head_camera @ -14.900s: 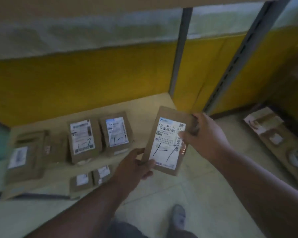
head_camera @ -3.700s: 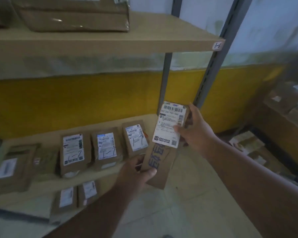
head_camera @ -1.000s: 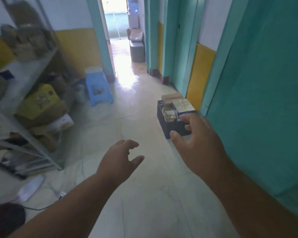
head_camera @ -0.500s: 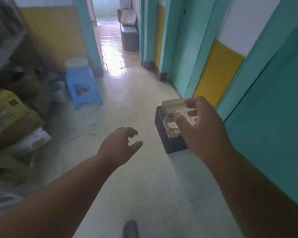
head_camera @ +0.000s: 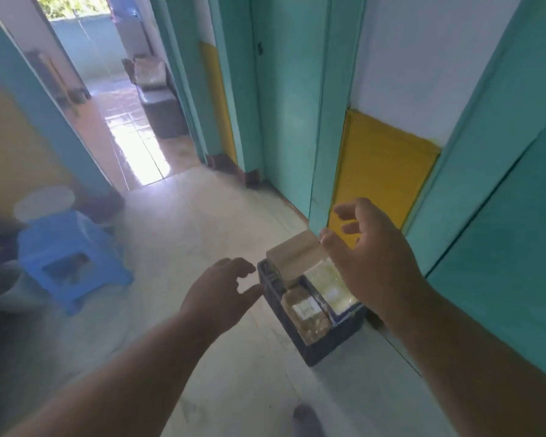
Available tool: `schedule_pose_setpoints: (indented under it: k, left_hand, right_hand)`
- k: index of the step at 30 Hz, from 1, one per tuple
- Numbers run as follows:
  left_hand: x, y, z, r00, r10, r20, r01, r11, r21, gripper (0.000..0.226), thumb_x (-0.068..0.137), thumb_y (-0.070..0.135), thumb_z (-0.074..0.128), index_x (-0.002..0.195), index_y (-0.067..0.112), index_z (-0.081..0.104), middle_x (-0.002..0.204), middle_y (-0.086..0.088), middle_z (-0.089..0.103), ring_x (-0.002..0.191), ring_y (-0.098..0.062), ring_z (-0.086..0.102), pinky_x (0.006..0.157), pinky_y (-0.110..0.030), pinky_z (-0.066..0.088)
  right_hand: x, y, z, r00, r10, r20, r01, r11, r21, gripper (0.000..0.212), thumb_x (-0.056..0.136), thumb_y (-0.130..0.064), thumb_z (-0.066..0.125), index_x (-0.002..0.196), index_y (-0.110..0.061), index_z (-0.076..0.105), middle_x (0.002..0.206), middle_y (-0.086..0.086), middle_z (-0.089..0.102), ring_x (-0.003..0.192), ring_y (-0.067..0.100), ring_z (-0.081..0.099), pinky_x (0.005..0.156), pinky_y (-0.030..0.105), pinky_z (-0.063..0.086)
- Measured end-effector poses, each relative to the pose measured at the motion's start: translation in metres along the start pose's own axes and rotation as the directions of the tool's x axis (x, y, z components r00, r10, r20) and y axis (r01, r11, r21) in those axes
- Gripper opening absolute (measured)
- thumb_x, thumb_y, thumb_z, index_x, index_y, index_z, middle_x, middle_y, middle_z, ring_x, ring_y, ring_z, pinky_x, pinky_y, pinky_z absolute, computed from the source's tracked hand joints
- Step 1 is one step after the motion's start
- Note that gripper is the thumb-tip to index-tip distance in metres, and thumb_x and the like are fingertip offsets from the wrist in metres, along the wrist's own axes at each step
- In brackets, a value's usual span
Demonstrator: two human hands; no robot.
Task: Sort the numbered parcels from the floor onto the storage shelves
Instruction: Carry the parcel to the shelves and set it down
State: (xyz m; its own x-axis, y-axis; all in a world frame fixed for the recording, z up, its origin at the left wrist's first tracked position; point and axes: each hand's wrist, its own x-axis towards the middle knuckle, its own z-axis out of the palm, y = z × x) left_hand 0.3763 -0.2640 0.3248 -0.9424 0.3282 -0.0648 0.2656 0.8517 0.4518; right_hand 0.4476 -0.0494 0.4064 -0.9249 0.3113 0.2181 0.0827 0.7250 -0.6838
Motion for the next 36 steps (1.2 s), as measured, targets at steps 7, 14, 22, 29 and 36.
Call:
schedule_pose_setpoints:
  k: [7,14,22,29,36]
  left_hand:
    - [0.168,-0.030,-0.013,0.993,0.081,0.085,-0.075,0.995,-0.062,0.035,0.090,0.047,0.065,0.123,0.035,0.061,0.105,0.019,0.055,0.085,0.000,0.056,0.067,-0.016,0.040]
    - [0.333,-0.059,0.028,0.908,0.272,0.320,-0.255,0.962,-0.096,0.036,0.090,0.044,0.064,0.123,0.032,0.061,0.112,0.016,0.059,0.094,-0.006,0.059,0.069,-0.020,0.045]
    - [0.440,-0.083,0.078,0.785,0.291,0.546,-0.297,0.952,-0.081,0.033,0.091,0.043,0.062,0.120,0.028,0.060,0.117,0.011,0.063,0.091,-0.011,0.061,0.069,-0.028,0.049]
    - [0.436,-0.125,0.189,0.687,0.294,0.665,-0.292,0.949,-0.118,0.034,0.093,0.043,0.061,0.121,0.024,0.061,0.109,0.010,0.062,0.092,-0.012,0.056,0.072,-0.029,0.043]
    - [0.401,-0.194,0.312,0.625,0.173,0.761,-0.189,0.980,-0.068,0.033,0.092,0.047,0.062,0.116,0.025,0.063,0.112,0.011,0.065,0.093,-0.010,0.057,0.074,-0.028,0.044]
  right_hand:
    - [0.142,-0.008,0.049,0.997,0.051,-0.055,-0.052,0.999,-0.014,0.038,0.092,-0.039,0.060,0.126,-0.025,0.051,0.124,-0.008,0.057,0.106,0.005,0.051,0.071,0.007,0.034]
    - [0.234,0.012,0.127,0.938,0.246,-0.244,-0.272,0.959,-0.081,0.039,0.091,-0.037,0.060,0.125,-0.020,0.054,0.117,-0.007,0.059,0.101,0.005,0.052,0.073,0.005,0.033]
    - [0.287,0.034,0.201,0.785,0.451,-0.424,-0.502,0.865,-0.010,0.034,0.092,-0.034,0.061,0.122,-0.019,0.056,0.113,-0.007,0.060,0.101,0.008,0.057,0.075,0.010,0.043]
    - [0.255,0.112,0.284,0.678,0.622,-0.392,-0.669,0.743,0.023,0.031,0.093,-0.033,0.062,0.121,-0.022,0.055,0.117,-0.008,0.061,0.103,0.006,0.058,0.070,0.004,0.038]
    - [0.188,0.198,0.377,0.544,0.775,-0.322,-0.797,0.597,0.093,0.028,0.091,-0.034,0.061,0.117,-0.025,0.056,0.112,-0.011,0.062,0.098,0.005,0.060,0.071,0.008,0.040]
